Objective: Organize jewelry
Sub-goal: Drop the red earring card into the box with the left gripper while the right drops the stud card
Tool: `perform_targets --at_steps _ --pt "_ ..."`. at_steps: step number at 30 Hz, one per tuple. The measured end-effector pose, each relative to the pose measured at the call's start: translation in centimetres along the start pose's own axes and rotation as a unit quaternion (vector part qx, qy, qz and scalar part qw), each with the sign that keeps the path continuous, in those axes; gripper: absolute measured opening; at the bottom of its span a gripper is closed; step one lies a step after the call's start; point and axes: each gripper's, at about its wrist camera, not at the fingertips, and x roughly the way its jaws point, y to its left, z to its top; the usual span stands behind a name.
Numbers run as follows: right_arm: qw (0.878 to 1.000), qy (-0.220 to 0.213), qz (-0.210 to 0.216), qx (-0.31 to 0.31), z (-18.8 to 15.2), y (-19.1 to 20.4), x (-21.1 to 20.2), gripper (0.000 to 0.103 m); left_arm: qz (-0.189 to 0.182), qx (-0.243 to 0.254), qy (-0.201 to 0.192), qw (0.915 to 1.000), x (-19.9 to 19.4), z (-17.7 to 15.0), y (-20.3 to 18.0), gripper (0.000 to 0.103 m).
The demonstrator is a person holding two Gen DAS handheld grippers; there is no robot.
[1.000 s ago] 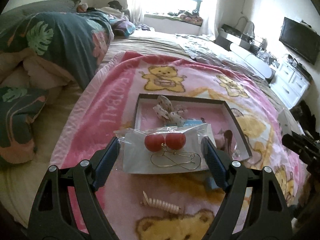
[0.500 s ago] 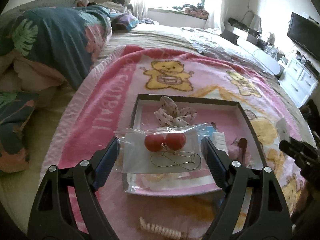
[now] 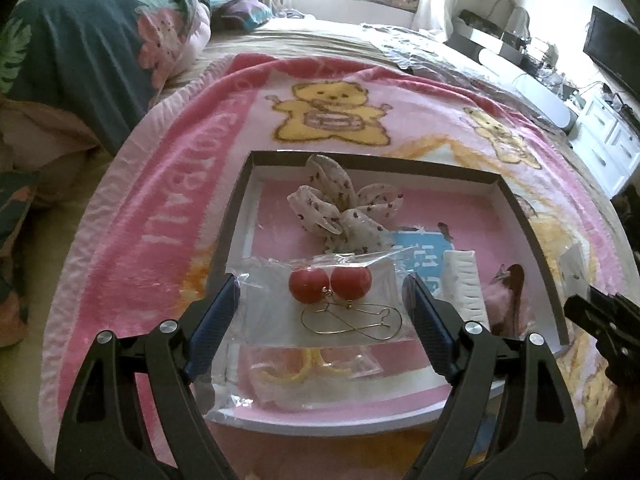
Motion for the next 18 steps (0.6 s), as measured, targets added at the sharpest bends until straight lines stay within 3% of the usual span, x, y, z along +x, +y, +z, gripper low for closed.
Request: perform_targets --at_steps 14,18 --pt "1.0 0.018 -0.008 -0.004 -0.5 0.5 1.7 0.037 0.004 -0.001 0.01 0.9999 0.4 -0.5 0.4 0.081" --pt "1.0 0.021 -0.016 0.001 -0.7 0.5 1.8 0.041 0.003 -0.003 0.005 1.0 -0.3 -0.6 0.5 0.084"
